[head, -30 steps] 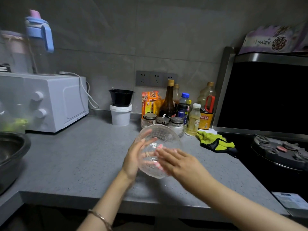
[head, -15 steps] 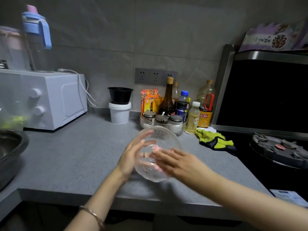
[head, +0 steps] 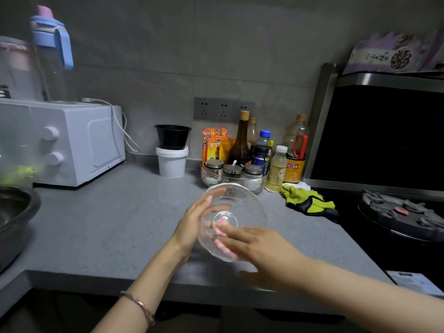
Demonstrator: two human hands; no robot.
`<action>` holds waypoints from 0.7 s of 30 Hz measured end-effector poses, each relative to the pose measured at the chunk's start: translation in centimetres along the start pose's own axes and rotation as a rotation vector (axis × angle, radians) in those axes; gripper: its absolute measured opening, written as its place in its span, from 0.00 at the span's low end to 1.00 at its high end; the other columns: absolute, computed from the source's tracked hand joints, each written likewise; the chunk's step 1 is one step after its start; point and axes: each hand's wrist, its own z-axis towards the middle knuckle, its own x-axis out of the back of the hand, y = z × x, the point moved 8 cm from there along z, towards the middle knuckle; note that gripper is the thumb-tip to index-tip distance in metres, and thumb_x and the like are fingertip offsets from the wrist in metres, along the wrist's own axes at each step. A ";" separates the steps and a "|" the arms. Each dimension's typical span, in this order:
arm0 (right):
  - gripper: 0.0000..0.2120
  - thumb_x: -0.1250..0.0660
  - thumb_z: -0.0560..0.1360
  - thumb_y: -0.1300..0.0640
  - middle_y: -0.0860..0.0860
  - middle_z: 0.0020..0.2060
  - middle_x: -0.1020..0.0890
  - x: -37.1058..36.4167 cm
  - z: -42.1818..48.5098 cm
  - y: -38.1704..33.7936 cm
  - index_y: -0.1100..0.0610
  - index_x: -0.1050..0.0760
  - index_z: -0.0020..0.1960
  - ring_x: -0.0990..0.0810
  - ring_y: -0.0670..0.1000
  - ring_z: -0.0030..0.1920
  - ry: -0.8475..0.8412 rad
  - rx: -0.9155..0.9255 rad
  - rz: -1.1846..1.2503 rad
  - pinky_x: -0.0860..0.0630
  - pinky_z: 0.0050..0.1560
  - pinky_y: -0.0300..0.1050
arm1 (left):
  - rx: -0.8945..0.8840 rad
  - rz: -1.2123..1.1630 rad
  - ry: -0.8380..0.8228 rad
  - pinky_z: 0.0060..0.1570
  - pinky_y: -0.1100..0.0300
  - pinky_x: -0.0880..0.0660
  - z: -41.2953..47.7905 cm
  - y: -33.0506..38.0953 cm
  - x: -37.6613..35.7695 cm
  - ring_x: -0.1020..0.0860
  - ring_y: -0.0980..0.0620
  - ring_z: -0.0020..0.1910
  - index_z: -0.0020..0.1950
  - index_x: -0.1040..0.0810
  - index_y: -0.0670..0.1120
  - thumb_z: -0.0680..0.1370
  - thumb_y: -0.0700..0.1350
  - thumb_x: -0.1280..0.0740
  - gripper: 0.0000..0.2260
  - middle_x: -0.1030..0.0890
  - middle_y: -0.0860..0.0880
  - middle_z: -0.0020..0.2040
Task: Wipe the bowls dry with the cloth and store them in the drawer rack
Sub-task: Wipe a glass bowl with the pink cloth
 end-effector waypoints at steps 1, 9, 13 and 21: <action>0.42 0.26 0.61 0.42 0.51 0.73 0.34 0.1 0.3 -0.2 0.53 0.33 0.72 0.29 0.47 0.67 -0.018 -0.023 0.049 0.39 0.67 0.36 | 0.012 -0.030 -0.003 0.53 0.51 0.23 -0.1 -0.4 -0.1 0.20 0.44 0.56 0.62 0.23 0.53 0.80 0.52 0.47 0.17 0.19 0.43 0.59; 0.37 0.27 0.59 0.32 0.52 0.58 0.19 0.3 1.2 -0.2 0.56 0.20 0.59 0.20 0.50 0.59 0.062 -0.104 -0.153 0.25 0.58 0.43 | -0.042 -0.046 0.101 0.52 0.44 0.22 -0.4 0.2 0.5 0.19 0.42 0.55 0.63 0.25 0.54 0.82 0.52 0.48 0.16 0.18 0.47 0.58; 0.37 0.32 0.69 0.39 0.54 0.73 0.35 -0.6 1.0 -0.3 0.56 0.34 0.72 0.35 0.50 0.71 0.103 -0.031 -0.039 0.43 0.71 0.50 | 0.035 -0.079 0.085 0.62 0.46 0.27 -0.4 -1.3 0.3 0.21 0.43 0.59 0.60 0.22 0.56 0.82 0.52 0.48 0.16 0.20 0.44 0.61; 0.14 0.39 0.73 0.48 0.47 0.47 0.15 1.9 0.6 0.4 0.50 0.16 0.48 0.16 0.49 0.36 0.294 -0.026 -0.062 0.21 0.31 0.40 | 0.052 -0.056 0.006 0.52 0.45 0.22 -0.6 -0.3 0.2 0.20 0.40 0.56 0.66 0.28 0.56 0.82 0.54 0.49 0.17 0.21 0.46 0.62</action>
